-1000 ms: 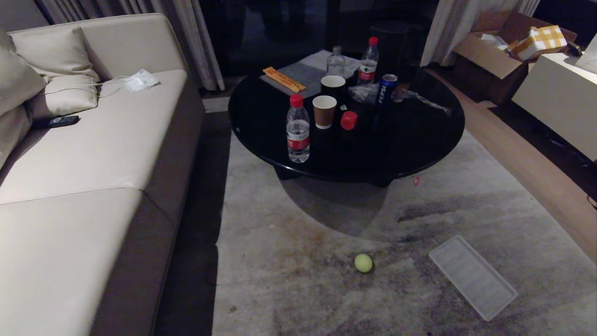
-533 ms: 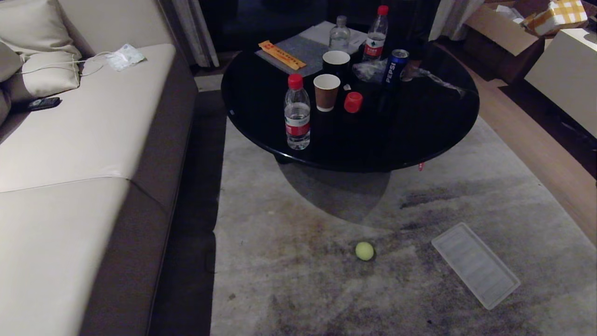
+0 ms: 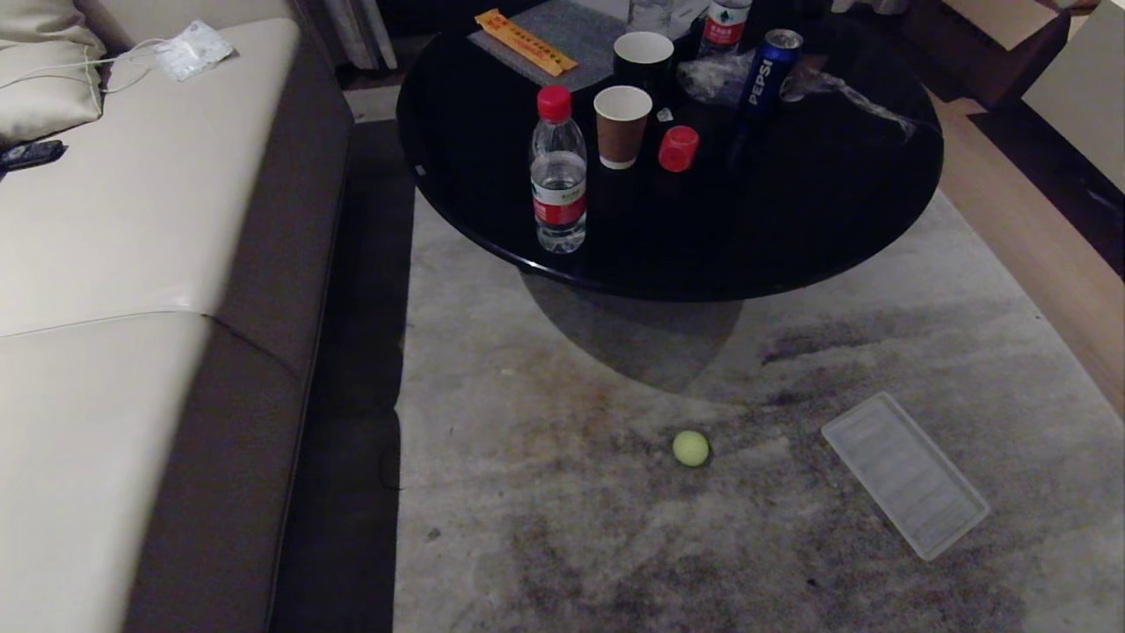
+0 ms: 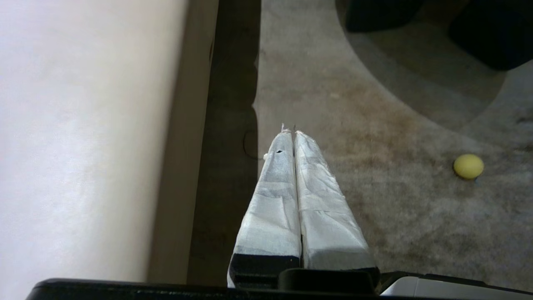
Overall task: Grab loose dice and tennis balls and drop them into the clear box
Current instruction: Pick up the ball on the floor
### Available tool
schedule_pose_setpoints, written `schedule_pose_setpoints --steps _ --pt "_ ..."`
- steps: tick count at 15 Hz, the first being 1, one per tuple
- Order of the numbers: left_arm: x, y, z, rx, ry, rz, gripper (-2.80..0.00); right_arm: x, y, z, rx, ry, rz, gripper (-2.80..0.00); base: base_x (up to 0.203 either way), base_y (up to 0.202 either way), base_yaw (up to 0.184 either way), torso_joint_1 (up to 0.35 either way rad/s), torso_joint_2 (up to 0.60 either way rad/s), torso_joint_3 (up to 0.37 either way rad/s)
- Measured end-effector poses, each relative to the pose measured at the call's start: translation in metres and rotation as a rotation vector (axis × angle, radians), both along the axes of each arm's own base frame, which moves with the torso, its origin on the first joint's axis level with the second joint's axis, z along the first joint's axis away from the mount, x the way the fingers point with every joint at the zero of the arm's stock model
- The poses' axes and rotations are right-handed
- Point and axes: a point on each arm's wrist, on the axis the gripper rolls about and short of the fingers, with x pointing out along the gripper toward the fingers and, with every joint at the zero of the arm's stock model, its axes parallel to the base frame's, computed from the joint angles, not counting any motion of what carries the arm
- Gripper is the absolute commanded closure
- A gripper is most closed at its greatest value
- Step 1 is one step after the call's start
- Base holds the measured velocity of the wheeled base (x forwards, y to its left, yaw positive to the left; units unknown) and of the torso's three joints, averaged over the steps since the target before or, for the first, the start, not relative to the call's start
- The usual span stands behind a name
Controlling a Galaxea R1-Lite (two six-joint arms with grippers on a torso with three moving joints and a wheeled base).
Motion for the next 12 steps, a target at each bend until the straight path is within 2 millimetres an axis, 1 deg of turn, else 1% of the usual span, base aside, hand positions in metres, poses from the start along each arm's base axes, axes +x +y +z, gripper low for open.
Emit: schedule_pose_setpoints --steps 12 --pt "0.0 0.0 0.0 0.001 0.0 0.0 0.0 0.0 0.0 0.0 0.0 0.0 0.0 0.0 0.0 0.0 0.0 0.002 0.0 -0.199"
